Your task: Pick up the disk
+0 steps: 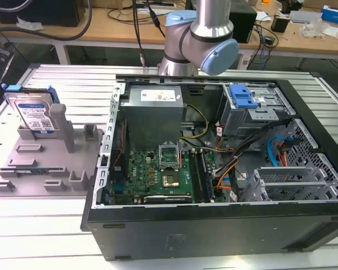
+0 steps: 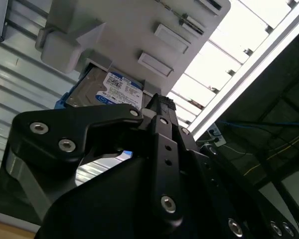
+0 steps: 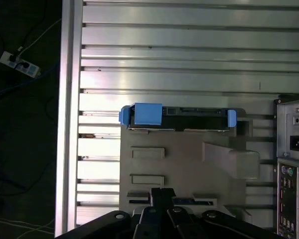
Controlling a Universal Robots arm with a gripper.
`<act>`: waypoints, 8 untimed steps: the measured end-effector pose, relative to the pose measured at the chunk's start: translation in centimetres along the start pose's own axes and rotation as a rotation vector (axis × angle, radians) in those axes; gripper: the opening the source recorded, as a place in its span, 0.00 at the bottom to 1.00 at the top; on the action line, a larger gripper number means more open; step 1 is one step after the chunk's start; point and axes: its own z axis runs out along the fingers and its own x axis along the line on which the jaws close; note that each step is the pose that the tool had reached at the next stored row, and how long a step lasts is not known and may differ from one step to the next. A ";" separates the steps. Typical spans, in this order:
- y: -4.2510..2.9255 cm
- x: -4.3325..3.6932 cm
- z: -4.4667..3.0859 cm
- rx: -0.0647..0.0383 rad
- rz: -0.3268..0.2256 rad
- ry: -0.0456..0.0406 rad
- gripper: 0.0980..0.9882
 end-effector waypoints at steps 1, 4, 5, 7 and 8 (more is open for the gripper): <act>0.00 0.01 0.00 0.002 -0.038 0.0014 0.01; 0.01 0.01 0.00 0.002 -0.077 0.0025 0.01; 0.01 0.01 0.00 0.002 -0.092 0.0030 0.01; 0.01 0.01 0.00 0.002 -0.141 0.0047 0.01; 0.01 0.01 0.00 0.002 -0.157 0.0053 0.01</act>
